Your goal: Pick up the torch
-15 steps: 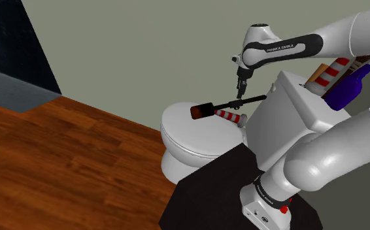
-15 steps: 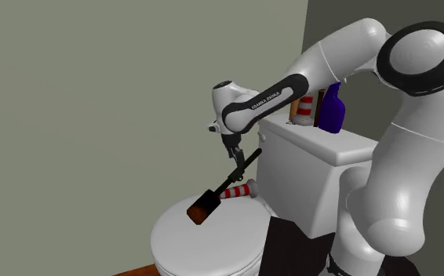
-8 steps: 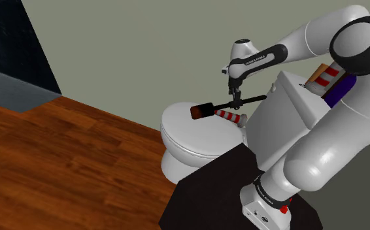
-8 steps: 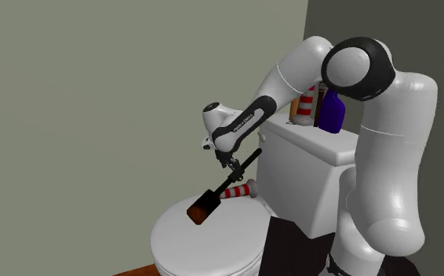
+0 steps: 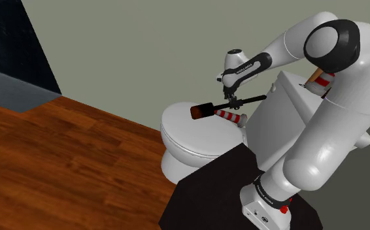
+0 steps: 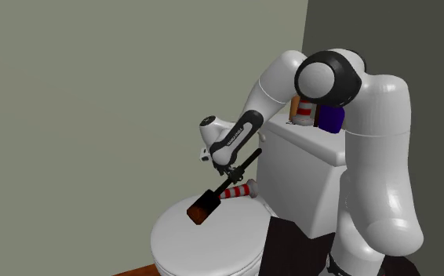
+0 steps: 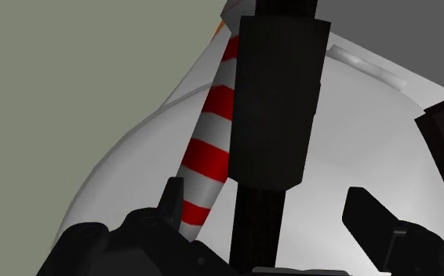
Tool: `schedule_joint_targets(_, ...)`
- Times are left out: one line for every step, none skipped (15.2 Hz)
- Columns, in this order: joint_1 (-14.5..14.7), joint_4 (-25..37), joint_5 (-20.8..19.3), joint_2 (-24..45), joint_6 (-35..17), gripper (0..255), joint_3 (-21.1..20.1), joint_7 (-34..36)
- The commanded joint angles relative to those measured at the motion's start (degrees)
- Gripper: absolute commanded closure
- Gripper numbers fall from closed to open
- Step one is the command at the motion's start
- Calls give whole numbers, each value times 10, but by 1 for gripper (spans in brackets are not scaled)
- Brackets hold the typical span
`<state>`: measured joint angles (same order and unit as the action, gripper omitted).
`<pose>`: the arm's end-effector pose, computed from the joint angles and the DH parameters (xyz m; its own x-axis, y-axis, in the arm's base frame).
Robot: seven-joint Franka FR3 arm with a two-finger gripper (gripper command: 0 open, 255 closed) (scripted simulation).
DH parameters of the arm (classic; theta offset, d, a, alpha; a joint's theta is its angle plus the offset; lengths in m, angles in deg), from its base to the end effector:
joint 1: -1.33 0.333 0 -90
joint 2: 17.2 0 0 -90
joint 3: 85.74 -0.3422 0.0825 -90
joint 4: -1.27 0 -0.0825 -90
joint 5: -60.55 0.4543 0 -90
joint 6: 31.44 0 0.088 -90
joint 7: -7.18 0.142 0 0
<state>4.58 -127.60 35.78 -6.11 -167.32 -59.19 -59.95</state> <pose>0.5293 -0.2496 0.2258 0.4316 0.8218 -0.3719 0.8899 -0.4554 0.0264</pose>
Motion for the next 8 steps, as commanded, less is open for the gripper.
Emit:
schedule_joint_targets(-2,-2,1,13,-15,0,-1,3)
schedule_joint_targets(-2,-3,2,16,-19,0,-1,4)
schedule_joint_targets(-2,-3,2,16,-19,0,-1,4)
schedule_joint_targets(-2,-3,2,16,-18,255,-1,3)
schedule_joint_targets(-2,-3,2,16,-18,255,-1,3)
schedule_joint_targets(-2,-3,2,16,-18,255,-1,3)
schedule_joint_targets(-2,-3,2,16,-18,255,-1,3)
schedule_joint_targets(-2,-3,1,16,-18,255,-1,3)
